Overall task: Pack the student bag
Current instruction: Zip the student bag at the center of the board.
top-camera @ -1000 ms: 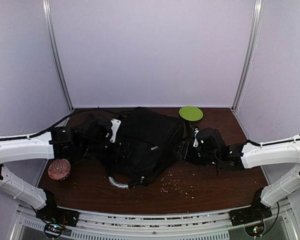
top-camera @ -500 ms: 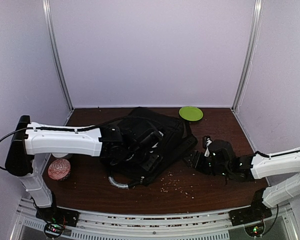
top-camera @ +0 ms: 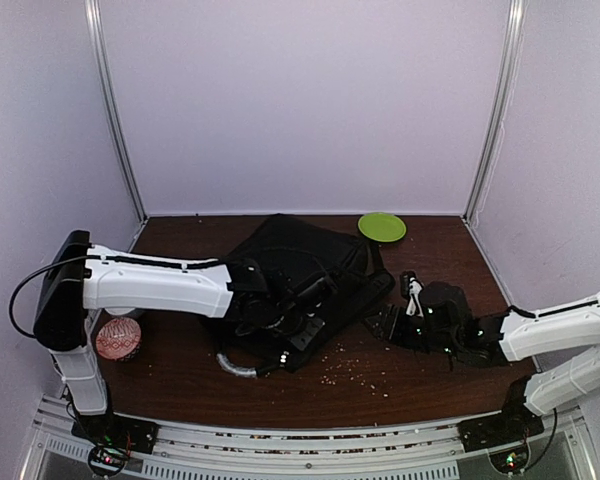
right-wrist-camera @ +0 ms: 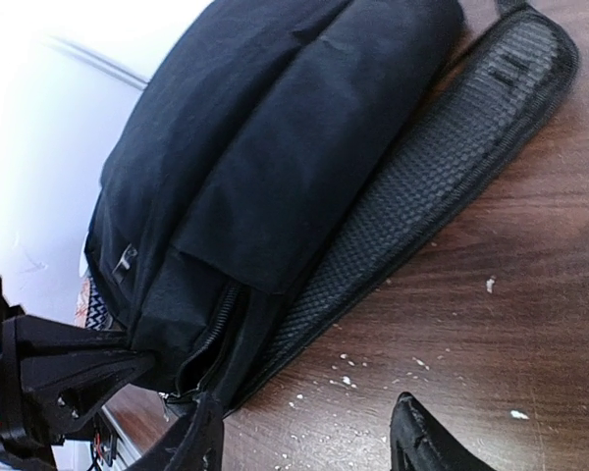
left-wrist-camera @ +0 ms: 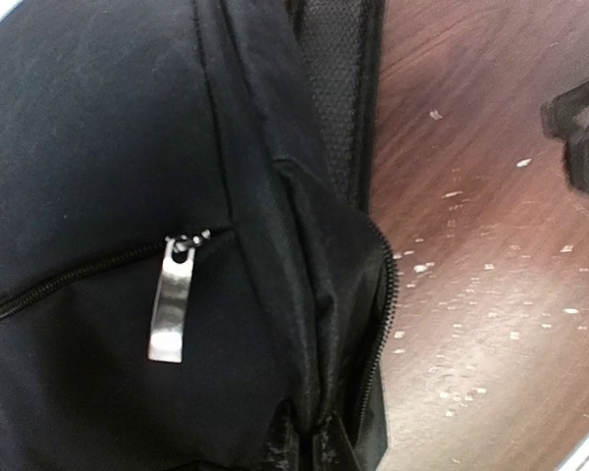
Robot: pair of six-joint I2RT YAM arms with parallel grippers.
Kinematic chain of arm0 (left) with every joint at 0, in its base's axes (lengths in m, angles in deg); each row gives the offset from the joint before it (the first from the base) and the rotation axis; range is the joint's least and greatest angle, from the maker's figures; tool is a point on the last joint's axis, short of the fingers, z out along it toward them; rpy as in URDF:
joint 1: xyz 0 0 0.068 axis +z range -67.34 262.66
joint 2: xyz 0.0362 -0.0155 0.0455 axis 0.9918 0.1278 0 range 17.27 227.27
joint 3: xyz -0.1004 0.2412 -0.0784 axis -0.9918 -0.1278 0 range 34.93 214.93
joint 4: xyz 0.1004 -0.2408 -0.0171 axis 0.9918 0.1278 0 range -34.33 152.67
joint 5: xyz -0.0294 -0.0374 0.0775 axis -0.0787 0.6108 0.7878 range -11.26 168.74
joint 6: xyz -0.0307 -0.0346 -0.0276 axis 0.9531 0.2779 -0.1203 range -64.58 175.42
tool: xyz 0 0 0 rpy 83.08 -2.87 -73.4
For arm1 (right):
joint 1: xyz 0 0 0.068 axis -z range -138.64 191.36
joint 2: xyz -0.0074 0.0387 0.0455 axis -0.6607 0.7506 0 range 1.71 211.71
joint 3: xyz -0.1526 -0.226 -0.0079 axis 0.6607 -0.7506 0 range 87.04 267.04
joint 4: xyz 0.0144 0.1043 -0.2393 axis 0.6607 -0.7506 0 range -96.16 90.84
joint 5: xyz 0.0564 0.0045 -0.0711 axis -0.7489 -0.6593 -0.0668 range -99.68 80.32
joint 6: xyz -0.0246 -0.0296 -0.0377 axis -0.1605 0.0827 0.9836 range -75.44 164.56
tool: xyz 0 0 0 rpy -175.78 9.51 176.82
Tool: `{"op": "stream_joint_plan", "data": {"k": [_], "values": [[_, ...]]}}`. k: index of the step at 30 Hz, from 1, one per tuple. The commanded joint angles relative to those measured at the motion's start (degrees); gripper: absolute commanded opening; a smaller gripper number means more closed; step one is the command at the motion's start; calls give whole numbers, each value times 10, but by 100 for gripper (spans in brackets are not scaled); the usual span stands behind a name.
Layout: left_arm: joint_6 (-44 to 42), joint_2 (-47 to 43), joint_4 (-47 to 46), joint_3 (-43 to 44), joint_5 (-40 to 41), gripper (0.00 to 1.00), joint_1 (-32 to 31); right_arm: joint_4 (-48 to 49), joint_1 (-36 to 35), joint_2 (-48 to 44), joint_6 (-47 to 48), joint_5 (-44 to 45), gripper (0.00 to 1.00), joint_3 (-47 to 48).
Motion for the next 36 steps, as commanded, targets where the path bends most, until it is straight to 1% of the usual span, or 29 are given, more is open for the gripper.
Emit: {"op": "stream_joint_plan", "data": {"k": [1,4,7,9,11,12,14,15,16,18,19,21,23,26,28,30,32,33,36], "values": [[5,-49,-88,-23,-102,0,26,72,-2,4,53,-31,58,-21],[13,-64,-164,-34,-204,0,34,114,-4,2,71,-47,59,-40],[28,-42,-201,-5,-273,0,38,136,-9,-3,81,-48,60,-59],[27,-6,-183,39,-295,0,39,143,-13,-6,83,-41,60,-72],[27,10,-169,60,-294,0,39,140,-17,-11,83,-36,60,-81],[28,6,-173,53,-290,5,38,132,-19,-14,84,-34,61,-82],[35,-23,-199,10,-279,47,39,115,-31,-30,91,-25,61,-82],[39,-46,-212,-16,-271,61,39,103,-38,-38,96,-18,62,-81],[42,-68,-218,-39,-263,71,39,91,-46,-48,101,-10,62,-78],[49,-112,-211,-75,-246,85,38,67,-62,-60,111,2,62,-72],[56,-134,-208,-93,-239,88,38,52,-71,-64,117,8,63,-67],[81,-191,-211,-154,-216,89,38,24,-92,-66,128,23,63,-52],[124,-238,-221,-212,-178,90,38,-9,-116,-57,134,44,63,-30],[223,-310,-243,-314,-99,86,38,-76,-154,-12,134,73,61,24],[287,-348,-270,-380,-53,83,38,-102,-181,25,131,93,57,61],[337,-365,-285,-420,-27,82,40,-102,-206,58,127,111,52,90],[359,-358,-289,-435,-28,80,49,-97,-219,90,121,116,47,114],[369,-347,-290,-434,-42,80,57,-99,-222,107,119,119,46,128],[382,-303,-338,-435,-125,77,87,-129,-227,146,109,155,45,163]]}}
